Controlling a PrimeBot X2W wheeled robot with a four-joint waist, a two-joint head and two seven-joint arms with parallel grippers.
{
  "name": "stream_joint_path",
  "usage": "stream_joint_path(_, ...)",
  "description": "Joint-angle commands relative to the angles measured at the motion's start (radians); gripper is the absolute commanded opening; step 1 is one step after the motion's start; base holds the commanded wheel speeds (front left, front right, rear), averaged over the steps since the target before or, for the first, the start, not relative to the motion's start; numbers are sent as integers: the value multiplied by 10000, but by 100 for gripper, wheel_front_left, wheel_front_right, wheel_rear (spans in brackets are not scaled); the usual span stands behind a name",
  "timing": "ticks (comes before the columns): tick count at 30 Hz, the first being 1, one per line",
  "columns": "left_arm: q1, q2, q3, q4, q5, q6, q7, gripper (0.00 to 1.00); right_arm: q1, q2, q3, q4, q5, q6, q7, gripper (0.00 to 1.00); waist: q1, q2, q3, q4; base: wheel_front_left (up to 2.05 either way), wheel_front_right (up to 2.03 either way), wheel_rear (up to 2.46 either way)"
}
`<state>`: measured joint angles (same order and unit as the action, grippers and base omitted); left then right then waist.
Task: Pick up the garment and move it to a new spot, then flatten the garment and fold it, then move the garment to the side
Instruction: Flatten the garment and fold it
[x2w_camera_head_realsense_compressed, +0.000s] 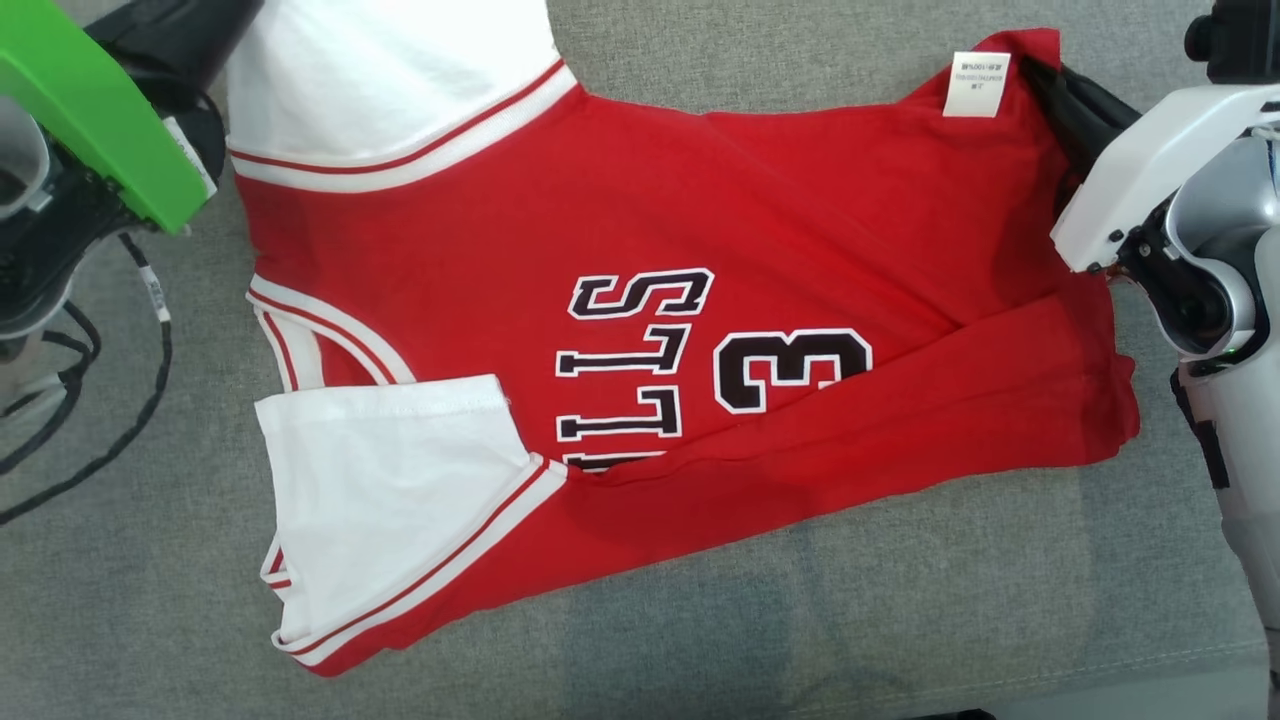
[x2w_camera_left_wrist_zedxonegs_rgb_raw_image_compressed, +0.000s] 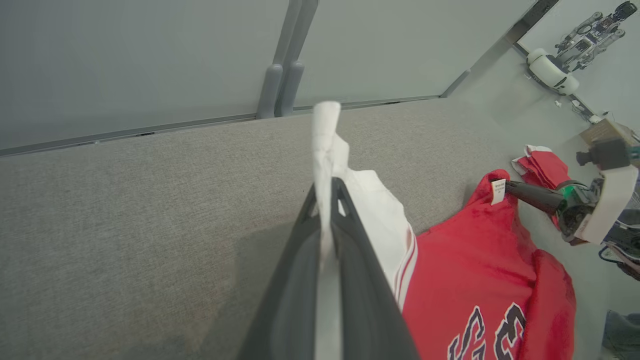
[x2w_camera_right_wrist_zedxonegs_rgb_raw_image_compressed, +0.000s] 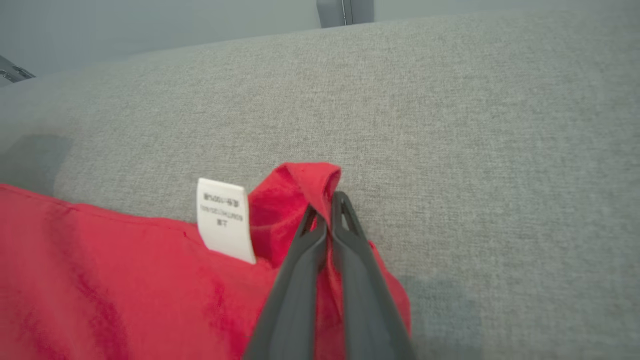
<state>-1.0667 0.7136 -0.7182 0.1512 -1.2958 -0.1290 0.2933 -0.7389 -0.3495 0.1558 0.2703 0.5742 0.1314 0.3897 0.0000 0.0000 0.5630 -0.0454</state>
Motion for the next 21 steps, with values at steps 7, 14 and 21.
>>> stream_joint_path(7,1019,653,14,-1494,-321,-32,-710,0,1037,26,-370,-604,-32,-14,29,0,0,0,-332,22,0,0,0)
stream_joint_path(14,2329,1563,411,-3185,-574,143,-1529,0,1587,110,-921,-883,-240,-14,-75,0,0,0,-523,161,0,0,0)
stream_joint_path(21,3663,1854,425,-4680,-344,612,-2450,0,2224,17,-907,-1486,-473,-13,-893,0,0,0,-650,467,0,0,0)
